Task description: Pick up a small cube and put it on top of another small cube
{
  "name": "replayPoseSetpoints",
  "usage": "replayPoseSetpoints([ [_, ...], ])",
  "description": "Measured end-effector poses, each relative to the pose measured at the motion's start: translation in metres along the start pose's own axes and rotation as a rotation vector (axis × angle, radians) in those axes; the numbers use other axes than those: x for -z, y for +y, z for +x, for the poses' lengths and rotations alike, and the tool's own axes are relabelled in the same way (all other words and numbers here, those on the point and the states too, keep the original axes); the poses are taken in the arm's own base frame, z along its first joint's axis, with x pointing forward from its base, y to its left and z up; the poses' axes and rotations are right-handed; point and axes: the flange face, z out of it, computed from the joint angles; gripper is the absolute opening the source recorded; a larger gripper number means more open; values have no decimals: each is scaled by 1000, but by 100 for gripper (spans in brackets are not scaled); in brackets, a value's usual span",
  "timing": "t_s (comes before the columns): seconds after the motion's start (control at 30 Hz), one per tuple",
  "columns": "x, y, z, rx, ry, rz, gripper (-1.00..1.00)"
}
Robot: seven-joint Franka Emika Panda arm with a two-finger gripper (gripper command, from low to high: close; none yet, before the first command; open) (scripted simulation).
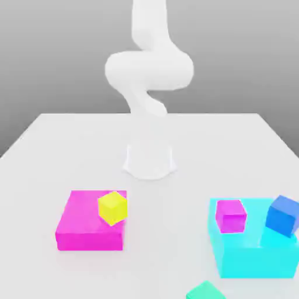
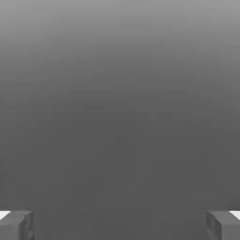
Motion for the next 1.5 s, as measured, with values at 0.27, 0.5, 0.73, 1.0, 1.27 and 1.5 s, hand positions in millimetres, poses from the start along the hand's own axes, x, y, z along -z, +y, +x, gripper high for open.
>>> replayPoseSetpoints([
  [0.27, -143, -11, -22, 148, -178, -108, 0],
  [0.5, -261, -1, -67, 278, -333, -192, 0],
  [0.73, -367, 27, -136, 414, -493, -269, 0],
  [1.0, -466, 84, -223, 542, -654, -343, 0],
  [1.27, -504, 109, -250, 548, -661, -347, -100],
  [1.5, -467, 85, -226, 549, -663, -346, -100],
])
